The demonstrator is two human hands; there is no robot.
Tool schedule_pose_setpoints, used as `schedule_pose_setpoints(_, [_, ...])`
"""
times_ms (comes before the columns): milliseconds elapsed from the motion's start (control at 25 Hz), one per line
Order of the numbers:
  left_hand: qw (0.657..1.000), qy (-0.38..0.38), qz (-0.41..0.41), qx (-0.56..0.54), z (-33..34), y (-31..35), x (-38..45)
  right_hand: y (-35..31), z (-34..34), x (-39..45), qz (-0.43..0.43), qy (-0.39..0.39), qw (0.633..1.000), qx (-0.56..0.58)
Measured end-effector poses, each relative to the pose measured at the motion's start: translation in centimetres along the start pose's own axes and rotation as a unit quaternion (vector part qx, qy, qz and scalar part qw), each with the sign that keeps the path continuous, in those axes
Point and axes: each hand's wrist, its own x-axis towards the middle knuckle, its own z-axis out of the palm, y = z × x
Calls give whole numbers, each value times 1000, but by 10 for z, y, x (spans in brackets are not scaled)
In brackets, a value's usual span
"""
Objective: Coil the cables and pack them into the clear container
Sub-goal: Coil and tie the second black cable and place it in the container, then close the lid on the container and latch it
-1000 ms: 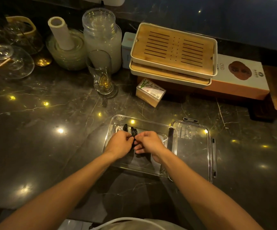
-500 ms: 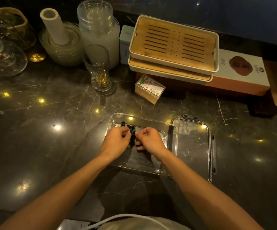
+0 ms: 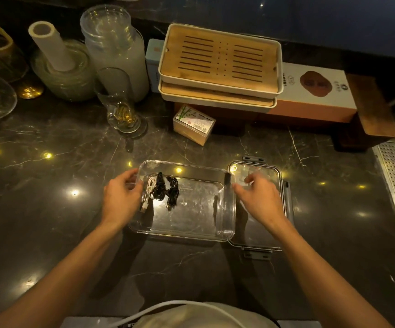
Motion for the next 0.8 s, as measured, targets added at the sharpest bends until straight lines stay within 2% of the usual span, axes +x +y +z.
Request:
schedule_pose_setpoints(120, [1000,1,-1,23,4,8,2,4,0,2,20,-47,998,22])
schedule_pose_setpoints(480, [998,-59,32,17,48,43,-7,41,-30,17,52,32,996,63])
schedule_pose_setpoints(640, [996,-47,45,64,56,61,-14,68,-39,18,46,24,991,127])
schedule_pose_setpoints(720, [995,-17,73,61,60,79,-29,90,-45,15,78,60,986,136])
schedule_pose_setpoints(800, [991,-44,119,-29,71,111,-53,121,-52,12,154,123,975,102])
